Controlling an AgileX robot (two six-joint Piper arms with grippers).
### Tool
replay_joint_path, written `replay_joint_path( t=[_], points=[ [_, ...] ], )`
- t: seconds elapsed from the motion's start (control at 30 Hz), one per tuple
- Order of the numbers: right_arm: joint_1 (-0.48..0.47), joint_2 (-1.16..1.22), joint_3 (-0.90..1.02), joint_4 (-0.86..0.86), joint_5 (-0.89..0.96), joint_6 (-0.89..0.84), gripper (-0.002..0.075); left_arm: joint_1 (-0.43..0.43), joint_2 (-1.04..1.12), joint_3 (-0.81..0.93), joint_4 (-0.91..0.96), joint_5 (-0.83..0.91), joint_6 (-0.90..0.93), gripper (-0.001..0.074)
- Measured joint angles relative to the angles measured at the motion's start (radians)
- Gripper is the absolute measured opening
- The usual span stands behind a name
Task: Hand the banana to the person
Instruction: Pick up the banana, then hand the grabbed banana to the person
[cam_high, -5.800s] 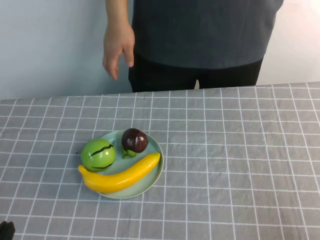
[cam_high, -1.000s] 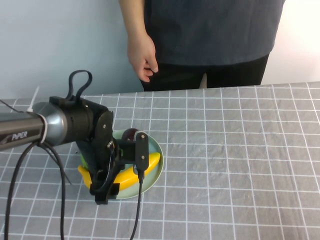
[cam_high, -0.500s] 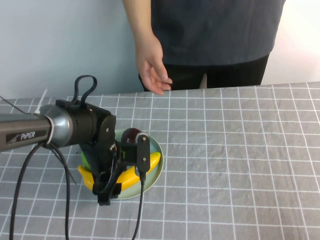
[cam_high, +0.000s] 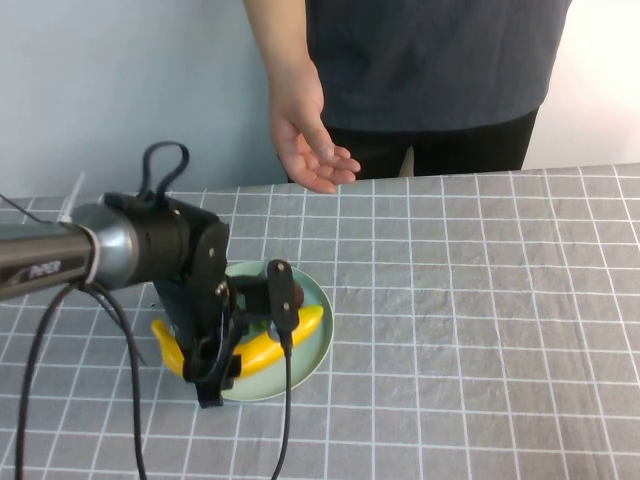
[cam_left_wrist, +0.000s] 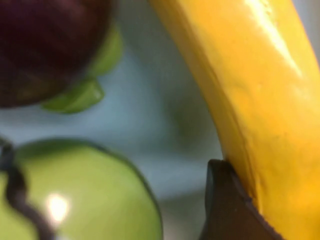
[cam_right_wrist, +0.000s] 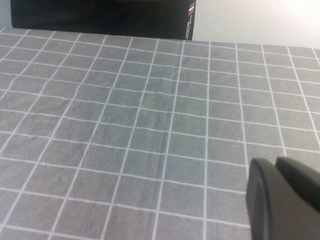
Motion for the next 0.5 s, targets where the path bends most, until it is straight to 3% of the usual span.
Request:
replay_joint_path(
  t=[0.33, 0.5],
  points=[
    [0.0, 0.0, 0.0, 0.0, 0.0, 0.0, -0.0009, 0.0, -0.224, -0.117, -0.077, 0.308, -0.055, 0.0286],
    [0.0, 0.0, 0.0, 0.0, 0.0, 0.0, -0.0009, 0.0, -0.365, -0.237, -0.202, 0.3, -0.091, 0.0286]
  ],
)
